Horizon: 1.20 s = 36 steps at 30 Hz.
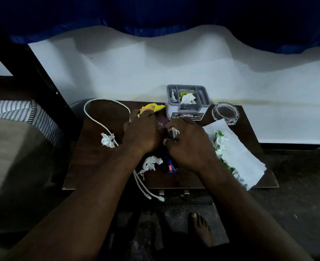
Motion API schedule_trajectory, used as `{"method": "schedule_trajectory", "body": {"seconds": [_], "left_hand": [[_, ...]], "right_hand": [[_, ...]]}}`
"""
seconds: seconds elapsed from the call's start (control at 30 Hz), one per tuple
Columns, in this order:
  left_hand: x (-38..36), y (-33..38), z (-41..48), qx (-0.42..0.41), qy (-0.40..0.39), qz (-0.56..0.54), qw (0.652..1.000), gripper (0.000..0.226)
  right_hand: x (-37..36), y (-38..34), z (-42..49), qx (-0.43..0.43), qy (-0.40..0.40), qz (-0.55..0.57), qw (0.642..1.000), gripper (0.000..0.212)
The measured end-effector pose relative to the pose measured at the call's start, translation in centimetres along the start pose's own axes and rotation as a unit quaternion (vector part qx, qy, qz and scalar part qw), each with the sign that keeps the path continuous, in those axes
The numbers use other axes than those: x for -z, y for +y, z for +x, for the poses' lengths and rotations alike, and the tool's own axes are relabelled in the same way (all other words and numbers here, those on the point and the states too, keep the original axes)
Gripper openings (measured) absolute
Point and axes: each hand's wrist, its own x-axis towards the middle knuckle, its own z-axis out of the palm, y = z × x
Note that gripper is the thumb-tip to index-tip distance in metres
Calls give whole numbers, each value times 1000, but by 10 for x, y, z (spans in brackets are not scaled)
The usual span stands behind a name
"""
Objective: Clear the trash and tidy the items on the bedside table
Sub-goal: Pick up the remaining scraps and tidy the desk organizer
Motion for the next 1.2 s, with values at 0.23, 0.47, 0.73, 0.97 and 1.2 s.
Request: {"method": "schedule_trajectory", "body": {"seconds": [0.23,0.47,0.73,0.97,1.2], "left_hand": [[29,0,-9,-34,307,-173,935,27],[43,1,-29,110,127,-665,728,27],[34,-25,-54,92,76,-638,761,14],[30,-29,-65,128,16,-606,785,30],[22,-32,-65,164,19,-623,765,22]], "right_hand": [[2,-2,7,-37,34,59,997,35],[-3,-11,9,-96,-9,209,973,56],[-20,-32,5,-72,-9,282,957,33],[-32,-38,7,-41,11,213,976,14],[-45,-51,0,-53,13,282,958,29]]}}
